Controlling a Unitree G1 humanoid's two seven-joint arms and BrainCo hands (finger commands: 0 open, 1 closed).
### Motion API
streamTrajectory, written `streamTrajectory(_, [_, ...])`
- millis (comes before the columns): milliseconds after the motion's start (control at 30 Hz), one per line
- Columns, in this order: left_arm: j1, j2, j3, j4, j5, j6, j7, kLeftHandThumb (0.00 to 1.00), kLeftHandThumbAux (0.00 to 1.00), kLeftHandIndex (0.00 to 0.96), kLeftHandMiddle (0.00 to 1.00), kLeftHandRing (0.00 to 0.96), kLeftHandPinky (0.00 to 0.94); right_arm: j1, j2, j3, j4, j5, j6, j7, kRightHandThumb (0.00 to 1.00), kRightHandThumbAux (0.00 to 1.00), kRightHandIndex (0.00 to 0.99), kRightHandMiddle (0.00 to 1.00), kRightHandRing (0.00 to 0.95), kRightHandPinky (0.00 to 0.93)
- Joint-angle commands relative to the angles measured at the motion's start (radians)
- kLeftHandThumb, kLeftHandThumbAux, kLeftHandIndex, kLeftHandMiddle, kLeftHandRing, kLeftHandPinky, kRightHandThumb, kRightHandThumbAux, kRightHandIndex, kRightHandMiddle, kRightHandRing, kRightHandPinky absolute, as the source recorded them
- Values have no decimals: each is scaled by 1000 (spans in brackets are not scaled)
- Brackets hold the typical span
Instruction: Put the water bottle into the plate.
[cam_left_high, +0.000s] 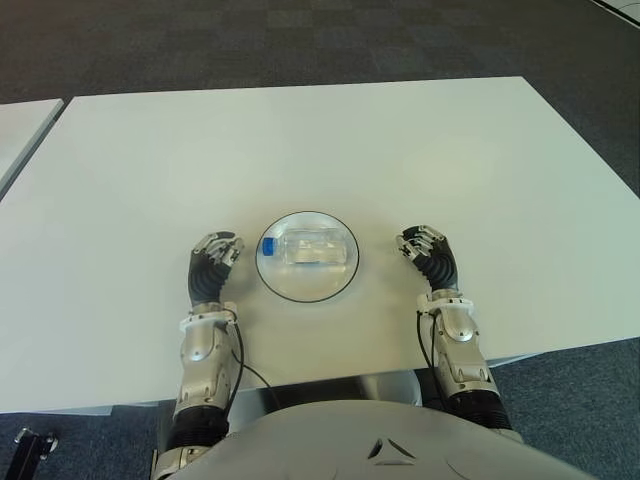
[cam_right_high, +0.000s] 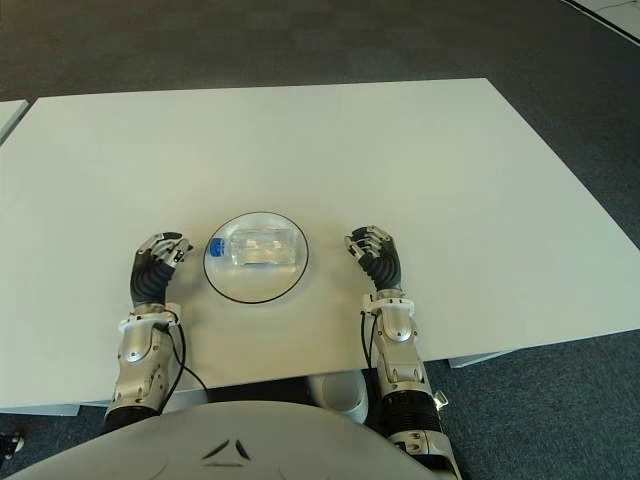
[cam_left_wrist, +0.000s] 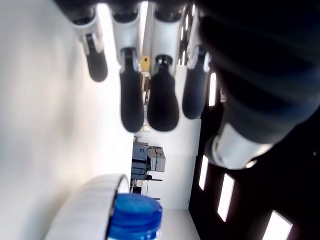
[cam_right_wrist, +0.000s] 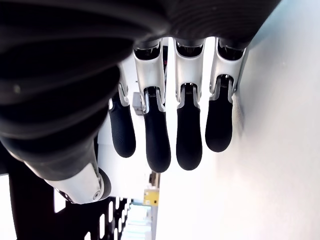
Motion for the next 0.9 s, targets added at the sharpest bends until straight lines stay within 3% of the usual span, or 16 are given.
streamTrajectory(33, [17, -7, 1, -21, 16, 43, 16, 701, 720, 435, 730, 714, 717, -10, -4, -3, 22, 8, 5, 10, 702, 730, 428, 520, 521, 512])
streamTrajectory(900, [12, -7, -1, -26, 80, 57, 53, 703, 721, 434, 731, 719, 717, -53, 6, 5, 55, 13, -19, 29, 703, 731, 427, 531, 527, 529])
